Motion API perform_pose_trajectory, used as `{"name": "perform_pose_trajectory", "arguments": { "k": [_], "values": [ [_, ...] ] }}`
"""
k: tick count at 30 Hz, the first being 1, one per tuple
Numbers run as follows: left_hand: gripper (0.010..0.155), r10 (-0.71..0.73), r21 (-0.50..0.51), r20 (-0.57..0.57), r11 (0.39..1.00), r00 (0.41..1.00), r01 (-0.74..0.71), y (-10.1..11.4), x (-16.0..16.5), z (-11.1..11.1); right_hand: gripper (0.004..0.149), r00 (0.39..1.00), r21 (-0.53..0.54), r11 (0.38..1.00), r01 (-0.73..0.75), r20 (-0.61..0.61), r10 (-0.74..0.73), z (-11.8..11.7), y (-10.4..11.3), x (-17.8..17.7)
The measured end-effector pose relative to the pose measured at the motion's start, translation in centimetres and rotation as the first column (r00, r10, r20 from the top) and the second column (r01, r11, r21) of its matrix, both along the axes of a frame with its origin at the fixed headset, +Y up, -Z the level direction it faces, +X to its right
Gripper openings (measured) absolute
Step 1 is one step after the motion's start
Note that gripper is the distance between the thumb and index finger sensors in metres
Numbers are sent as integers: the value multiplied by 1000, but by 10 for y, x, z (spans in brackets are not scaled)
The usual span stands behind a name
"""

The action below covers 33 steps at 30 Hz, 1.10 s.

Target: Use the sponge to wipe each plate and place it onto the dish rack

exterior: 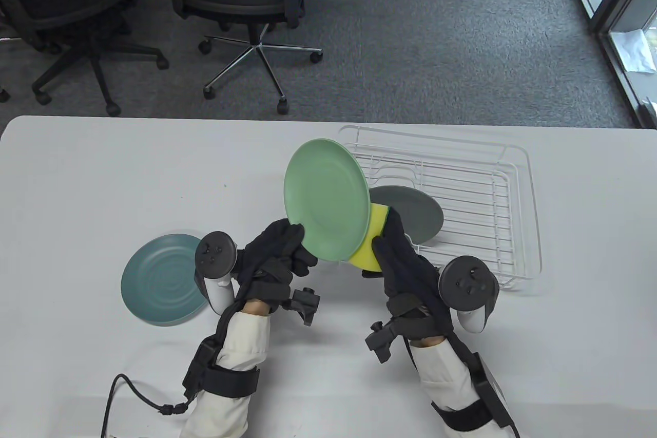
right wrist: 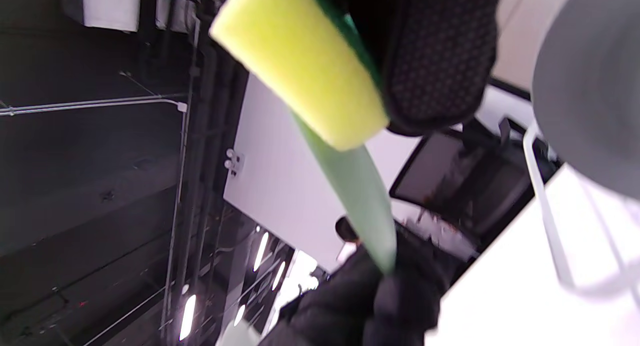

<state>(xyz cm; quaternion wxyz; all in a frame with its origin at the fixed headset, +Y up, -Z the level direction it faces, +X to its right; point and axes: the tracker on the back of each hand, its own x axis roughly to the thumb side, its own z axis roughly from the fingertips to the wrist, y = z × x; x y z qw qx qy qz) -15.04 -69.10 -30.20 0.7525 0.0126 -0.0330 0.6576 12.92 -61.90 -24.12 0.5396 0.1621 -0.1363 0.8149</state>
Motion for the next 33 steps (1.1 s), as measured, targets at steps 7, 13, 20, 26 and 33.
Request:
{"name": "perform_pose_trajectory", "arguments": {
  "k": [7,13,20,26,33],
  "values": [
    [45,-103,8,50,995,993,103,-1,11,-1,60,994,68,998,-1,106,-7,-3,2,19],
    [44,-154,12,142,988,978,153,-3,21,-2,57,984,18,984,176,-1,-176,-25,-18,37],
    [43,-192,31,230,981,954,190,-2,36,1,57,967,-17,969,247,-62,-248,-39,-32,44],
    [43,-163,53,321,987,933,154,3,48,6,58,924,-128,945,302,-204,-323,-46,-46,26],
    [42,-60,89,345,996,937,31,17,49,13,59,917,-171,963,208,-309,-252,-46,-50,4]
  ]
}}
